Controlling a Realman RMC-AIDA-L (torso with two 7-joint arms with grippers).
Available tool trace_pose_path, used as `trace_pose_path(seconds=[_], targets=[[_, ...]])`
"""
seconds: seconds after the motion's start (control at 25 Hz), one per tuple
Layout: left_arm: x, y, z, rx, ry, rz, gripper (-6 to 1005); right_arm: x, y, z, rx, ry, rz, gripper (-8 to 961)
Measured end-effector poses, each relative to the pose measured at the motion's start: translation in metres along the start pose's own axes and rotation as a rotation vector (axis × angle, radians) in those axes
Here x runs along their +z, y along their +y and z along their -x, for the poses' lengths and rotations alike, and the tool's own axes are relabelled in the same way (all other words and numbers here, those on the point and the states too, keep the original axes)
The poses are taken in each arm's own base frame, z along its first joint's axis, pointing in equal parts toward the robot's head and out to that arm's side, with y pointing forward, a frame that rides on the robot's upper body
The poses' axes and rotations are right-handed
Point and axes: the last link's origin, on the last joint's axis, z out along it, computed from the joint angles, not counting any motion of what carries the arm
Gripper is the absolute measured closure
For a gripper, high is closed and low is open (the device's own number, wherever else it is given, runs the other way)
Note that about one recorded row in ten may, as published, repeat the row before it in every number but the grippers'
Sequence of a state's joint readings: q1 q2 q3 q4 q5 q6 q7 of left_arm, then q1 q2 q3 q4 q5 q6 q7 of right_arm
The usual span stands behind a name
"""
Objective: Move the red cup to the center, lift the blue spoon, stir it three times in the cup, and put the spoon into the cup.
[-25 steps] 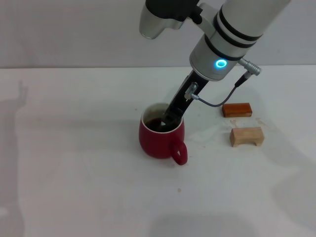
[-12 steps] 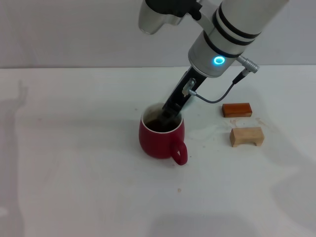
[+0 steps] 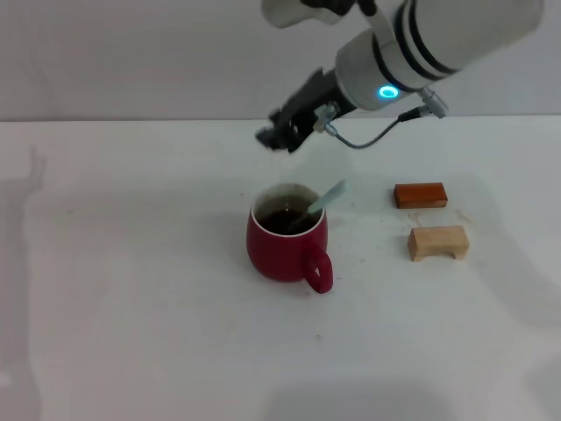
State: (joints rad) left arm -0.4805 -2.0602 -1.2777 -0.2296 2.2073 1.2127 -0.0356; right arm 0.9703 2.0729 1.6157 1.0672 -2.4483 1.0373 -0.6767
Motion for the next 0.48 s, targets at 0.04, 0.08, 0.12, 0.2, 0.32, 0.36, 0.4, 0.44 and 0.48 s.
trace_pose_path(seconds=[0.04, 0.08, 0.12, 0.2, 0.32, 0.36, 0.4, 0.44, 0.48], targets=[[0.0, 0.0, 0.0, 0.0, 0.0, 0.0, 157, 0.0, 0.0, 0.0, 0.0, 0.0, 0.0, 666], [-0.001, -0.001, 0.002, -0.002, -0.014, 0.0, 157, -0.004, -0.008, -0.011, -0.029, -0.072, -0.119, 666], [-0.001, -0.001, 0.002, -0.002, -0.014, 0.0, 157, -0.004, -0.008, -0.011, -0.029, -0.072, -0.119, 666], [-0.002, -0.001, 0.004, -0.002, -0.026, 0.0, 157, -0.011, -0.022, -0.032, -0.046, -0.181, -0.303, 667], [-0.001, 0.0, 0.005, -0.003, -0.029, 0.0, 157, -0.016, -0.029, -0.045, -0.023, -0.248, -0.389, 667], [-0.001, 0.0, 0.005, -0.002, -0.031, 0.0, 157, -0.019, -0.033, -0.051, -0.01, -0.283, -0.431, 667], [-0.001, 0.001, 0.006, 0.002, -0.038, 0.003, 157, -0.027, -0.04, -0.066, 0.024, -0.353, -0.524, 667], [-0.001, 0.001, 0.006, 0.002, -0.038, 0.003, 157, -0.027, -0.04, -0.066, 0.024, -0.353, -0.524, 667], [0.0, 0.001, 0.007, 0.004, -0.045, 0.005, 157, -0.037, -0.046, -0.08, 0.054, -0.44, -0.63, 667]])
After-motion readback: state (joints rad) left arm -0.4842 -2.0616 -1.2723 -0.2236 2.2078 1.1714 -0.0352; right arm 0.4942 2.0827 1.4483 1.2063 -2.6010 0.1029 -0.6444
